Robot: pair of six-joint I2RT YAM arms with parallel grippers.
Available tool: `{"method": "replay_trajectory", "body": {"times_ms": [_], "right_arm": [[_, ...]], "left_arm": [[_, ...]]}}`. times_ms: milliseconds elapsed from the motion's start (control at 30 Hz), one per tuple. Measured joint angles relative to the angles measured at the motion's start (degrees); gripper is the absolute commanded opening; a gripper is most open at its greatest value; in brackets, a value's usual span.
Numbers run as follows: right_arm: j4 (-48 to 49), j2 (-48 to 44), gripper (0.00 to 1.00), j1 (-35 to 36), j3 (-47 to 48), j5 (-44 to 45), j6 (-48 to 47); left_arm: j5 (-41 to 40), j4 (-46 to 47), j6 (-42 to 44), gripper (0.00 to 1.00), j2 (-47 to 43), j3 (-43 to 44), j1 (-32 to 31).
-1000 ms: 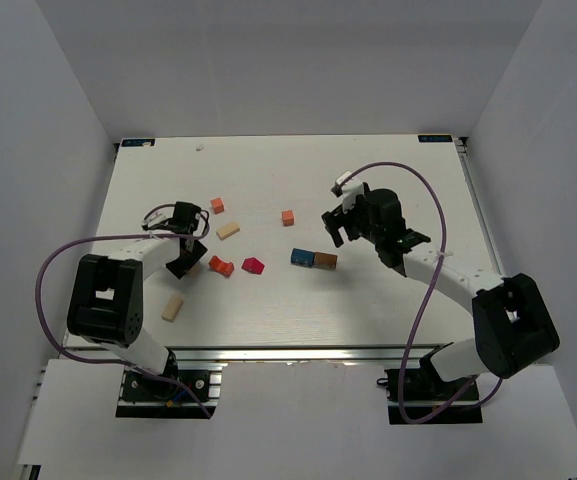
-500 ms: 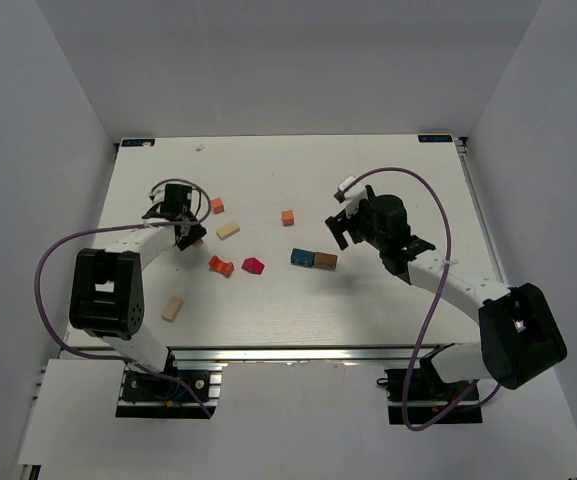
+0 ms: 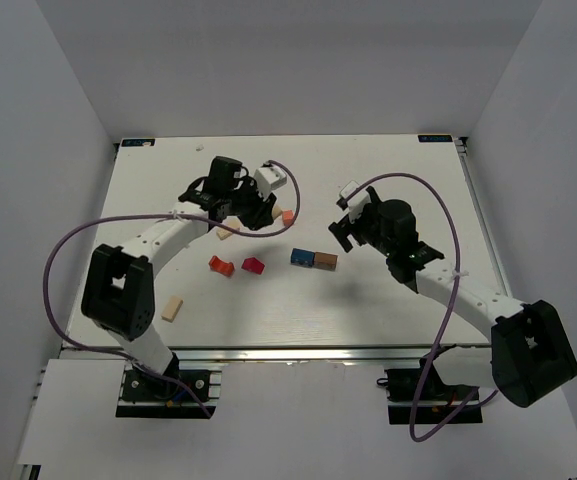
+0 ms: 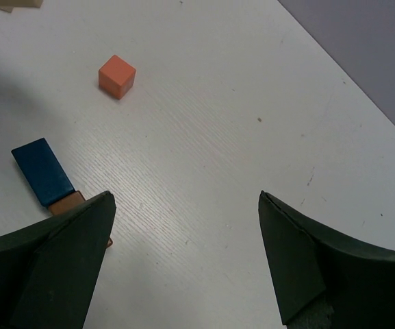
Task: Build the wood block tower
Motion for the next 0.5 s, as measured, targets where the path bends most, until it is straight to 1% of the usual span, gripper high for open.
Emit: {"method": "replay_trajectory", "body": {"times_ms": [167, 233, 367, 500], "right_arm": [[0.2, -2.25, 0.89, -0.52, -0.61, 1.05, -0.26], [0.37, -2.89, 0.89, -0.79, -1.03, 1.31, -0.39], [0.33, -3.02, 0.89, -1.14, -1.25, 1.55, -0.74], [0.37, -2.99, 0.89, -1.25, -1.25, 2.03, -0.98]], "left_arm": [[2.38, -8.85, 13.81, 0.0, 9.79, 9.22, 0.66], [2.71, -12.15, 18.49, 0.0, 13.33, 11.13, 0.87], [2.69, -18.6, 25.97, 0.0, 18.56, 13.51, 0.63], [2.67, -22.27, 30.8, 0.0, 22.1, 16.06, -0.09]]}}
